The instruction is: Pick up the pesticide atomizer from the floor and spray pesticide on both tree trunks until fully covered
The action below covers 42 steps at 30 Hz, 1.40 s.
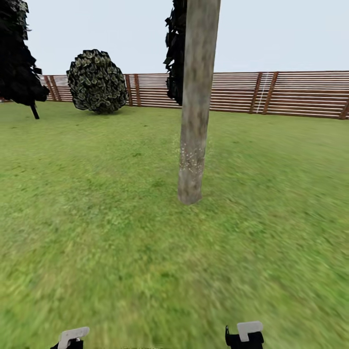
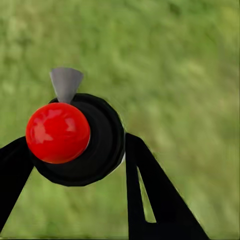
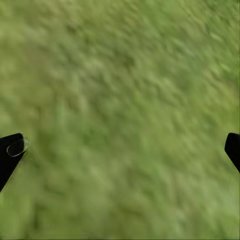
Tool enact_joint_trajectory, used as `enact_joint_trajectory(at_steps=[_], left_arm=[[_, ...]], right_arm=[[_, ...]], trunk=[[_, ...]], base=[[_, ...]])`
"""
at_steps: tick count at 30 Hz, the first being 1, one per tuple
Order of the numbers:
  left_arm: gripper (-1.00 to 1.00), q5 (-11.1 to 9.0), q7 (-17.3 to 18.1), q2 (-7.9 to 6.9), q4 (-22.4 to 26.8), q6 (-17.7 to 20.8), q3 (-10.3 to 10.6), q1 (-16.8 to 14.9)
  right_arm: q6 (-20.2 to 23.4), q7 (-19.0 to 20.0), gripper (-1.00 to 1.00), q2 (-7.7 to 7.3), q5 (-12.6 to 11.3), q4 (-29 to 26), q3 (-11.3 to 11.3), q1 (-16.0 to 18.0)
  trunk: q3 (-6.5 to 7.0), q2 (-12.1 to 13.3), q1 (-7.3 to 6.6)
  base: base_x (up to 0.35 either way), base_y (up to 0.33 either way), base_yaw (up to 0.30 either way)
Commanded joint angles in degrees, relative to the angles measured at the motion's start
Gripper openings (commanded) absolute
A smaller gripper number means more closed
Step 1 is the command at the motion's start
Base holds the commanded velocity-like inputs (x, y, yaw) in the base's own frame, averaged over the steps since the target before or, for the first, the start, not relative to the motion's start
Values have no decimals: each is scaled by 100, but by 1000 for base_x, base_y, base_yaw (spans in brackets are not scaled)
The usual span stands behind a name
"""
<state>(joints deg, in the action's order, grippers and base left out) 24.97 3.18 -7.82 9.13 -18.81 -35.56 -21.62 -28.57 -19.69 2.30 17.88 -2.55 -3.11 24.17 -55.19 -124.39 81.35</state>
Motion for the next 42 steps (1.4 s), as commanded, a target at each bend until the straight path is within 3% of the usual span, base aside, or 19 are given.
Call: enact_joint_trajectory(at_steps=[1,42], left_arm=[[-100,-1,1,0,1,0,-2,0],[-100,-1,-2,-9,1,0,-3,0]], right_arm=[[0,0,100,3,0,3,2,0],[0,0,100,16,-4,4,4,0]], trunk=[[0,0,0],[-1,0,0]], base=[[0,0,283],[0,0,283]])
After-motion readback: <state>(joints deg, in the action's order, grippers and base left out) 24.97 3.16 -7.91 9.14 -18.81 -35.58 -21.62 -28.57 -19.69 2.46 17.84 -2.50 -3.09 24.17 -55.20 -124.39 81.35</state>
